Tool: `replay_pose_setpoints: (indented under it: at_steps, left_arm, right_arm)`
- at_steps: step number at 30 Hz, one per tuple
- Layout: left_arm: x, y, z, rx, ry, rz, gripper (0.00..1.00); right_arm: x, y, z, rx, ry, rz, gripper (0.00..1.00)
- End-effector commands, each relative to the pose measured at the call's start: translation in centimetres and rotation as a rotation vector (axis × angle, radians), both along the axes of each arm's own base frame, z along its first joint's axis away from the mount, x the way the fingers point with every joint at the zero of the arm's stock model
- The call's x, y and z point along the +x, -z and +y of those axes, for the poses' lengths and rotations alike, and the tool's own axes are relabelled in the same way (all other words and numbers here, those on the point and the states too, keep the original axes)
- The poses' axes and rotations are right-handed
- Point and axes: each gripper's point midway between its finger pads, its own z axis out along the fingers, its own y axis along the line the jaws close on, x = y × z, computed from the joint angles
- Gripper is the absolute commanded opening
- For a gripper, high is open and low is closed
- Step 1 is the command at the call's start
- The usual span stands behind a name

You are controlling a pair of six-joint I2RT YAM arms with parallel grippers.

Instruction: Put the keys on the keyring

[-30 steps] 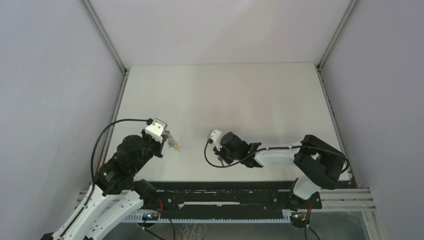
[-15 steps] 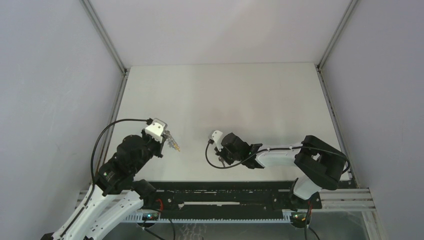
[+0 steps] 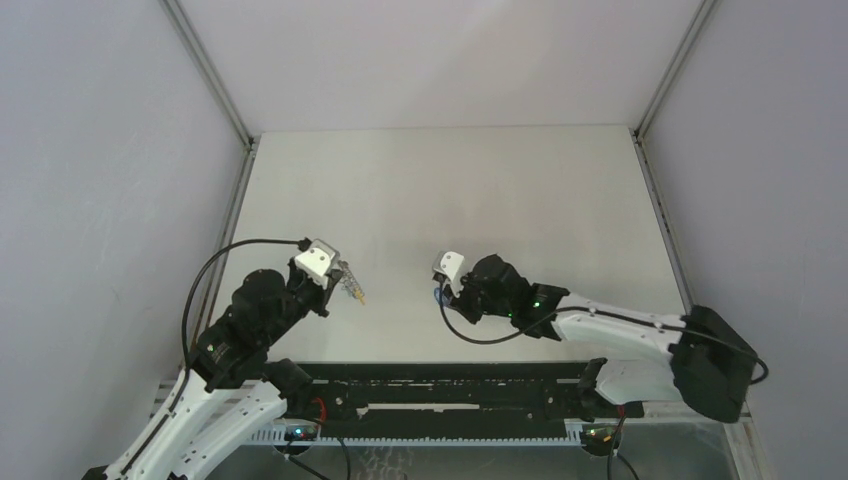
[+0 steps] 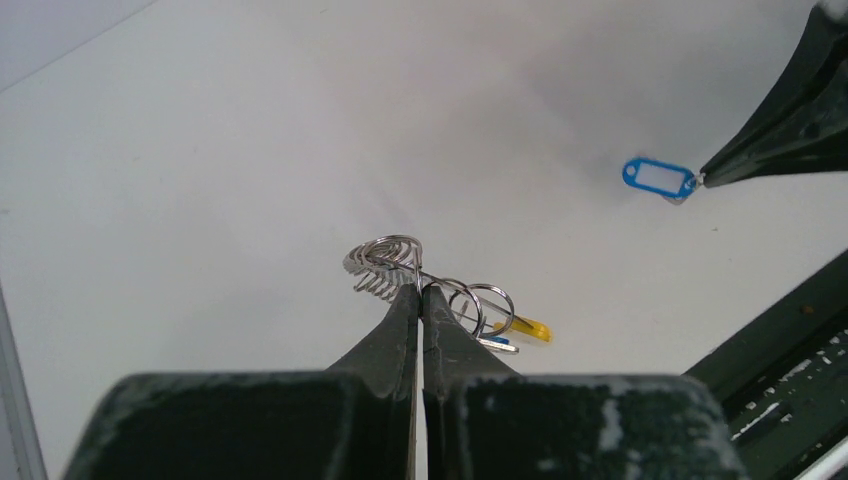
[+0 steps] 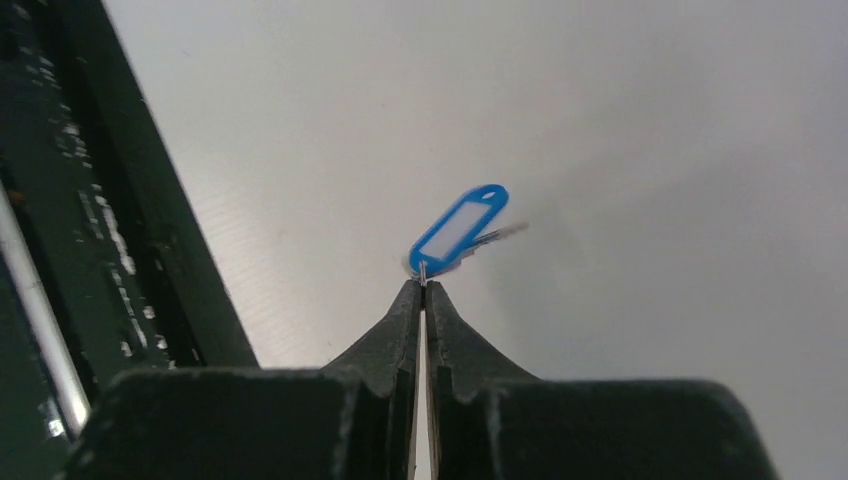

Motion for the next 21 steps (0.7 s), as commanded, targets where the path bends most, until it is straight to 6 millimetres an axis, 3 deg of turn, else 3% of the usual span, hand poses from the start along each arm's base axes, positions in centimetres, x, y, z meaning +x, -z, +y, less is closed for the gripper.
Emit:
replay_pose_setpoints:
  at_steps: [1,9,16,21]
  left_arm:
    - [-0.5,-1.9,-2.6,-0.026,0.171,-0.063,0.0]
    - [-2.5,-3.7,-6.5,0.003,0.447,-0.066,0.0]
    - [-3.6,-4.7,-9.3,0.08,0.606,-0.095,0.0]
    - [-3.5,-4.6,-10.6,0.19,0.645,-0.1,0.0]
  right_arm:
    - [-1.3,-5.0,-0.1,0.097,-0.138,-0.092,0.0]
    - [-3.6,-12.3,-0.5,0.222,-0.259,-0.263,0.0]
    - [-4.5,-16.0,-0.4,0.298,-0.346,-0.404,0.0]
    - [-5.5,-17.0,0.0,0.31,-0.444,-0.485,0.0]
